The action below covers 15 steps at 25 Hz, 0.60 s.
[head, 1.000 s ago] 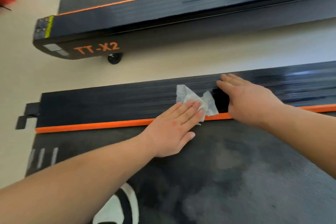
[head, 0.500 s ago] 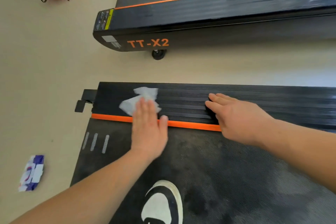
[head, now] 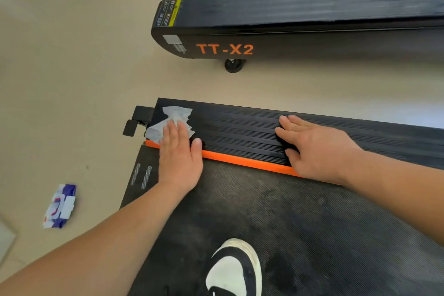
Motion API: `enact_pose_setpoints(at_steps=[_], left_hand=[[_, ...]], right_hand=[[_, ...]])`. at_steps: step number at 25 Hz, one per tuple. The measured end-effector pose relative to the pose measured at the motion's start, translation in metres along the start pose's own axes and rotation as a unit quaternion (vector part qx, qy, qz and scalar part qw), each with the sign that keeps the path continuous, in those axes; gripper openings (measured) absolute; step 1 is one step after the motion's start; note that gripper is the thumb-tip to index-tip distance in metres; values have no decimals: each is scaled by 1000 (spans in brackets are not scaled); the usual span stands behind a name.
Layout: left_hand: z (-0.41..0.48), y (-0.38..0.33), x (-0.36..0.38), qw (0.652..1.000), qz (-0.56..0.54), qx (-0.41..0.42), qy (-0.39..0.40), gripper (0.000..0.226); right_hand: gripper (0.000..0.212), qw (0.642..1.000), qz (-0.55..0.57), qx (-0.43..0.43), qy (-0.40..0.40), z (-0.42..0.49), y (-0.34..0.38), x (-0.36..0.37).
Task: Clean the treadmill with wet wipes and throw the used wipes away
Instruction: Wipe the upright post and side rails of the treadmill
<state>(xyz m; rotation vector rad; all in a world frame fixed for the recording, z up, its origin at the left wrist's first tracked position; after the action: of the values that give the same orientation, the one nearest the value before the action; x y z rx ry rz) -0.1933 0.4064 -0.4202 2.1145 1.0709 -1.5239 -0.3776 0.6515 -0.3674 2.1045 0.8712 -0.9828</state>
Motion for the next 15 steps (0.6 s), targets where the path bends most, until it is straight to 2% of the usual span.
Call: enact_pose_setpoints(at_steps=[3, 5, 6, 8, 10, 12, 15], left_hand=[[-24, -31, 9, 986, 47, 161, 10, 71], [-22, -23, 8, 973, 76, 216, 30, 68], [-12, -10, 5, 977, 75, 198, 14, 67], [8, 17, -6, 997, 38, 64, -33, 68], [16, 28, -11, 998, -11, -48, -36, 65], [7, 7, -3, 997, -50, -38, -37, 61], [-24, -39, 7, 992, -87, 72, -52, 54]], right_hand=[[58, 1000, -9, -14, 2, -2, -3, -3], [58, 1000, -13, -10, -1, -3, -4, -6], [58, 1000, -16, -10, -3, -3, -3, -6], [57, 1000, -21, -12, -5, -3, -1, -6], [59, 1000, -19, -15, 3, -3, -1, -6], [62, 1000, -17, -21, 11, -3, -5, -5], [62, 999, -2, -29, 18, -1, -10, -4]])
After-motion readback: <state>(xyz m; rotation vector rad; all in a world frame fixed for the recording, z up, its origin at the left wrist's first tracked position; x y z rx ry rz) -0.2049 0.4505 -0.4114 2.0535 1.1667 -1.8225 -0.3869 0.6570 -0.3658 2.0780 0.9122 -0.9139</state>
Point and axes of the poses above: each hand's wrist, its own z-axis towards the middle knuckle, its own x-axis out of the palm, y = z × x, the point moved 3 cm from there along z, towards the middle knuckle, and after that the axes turned 5 degrees about y, right-handed, at the moved point
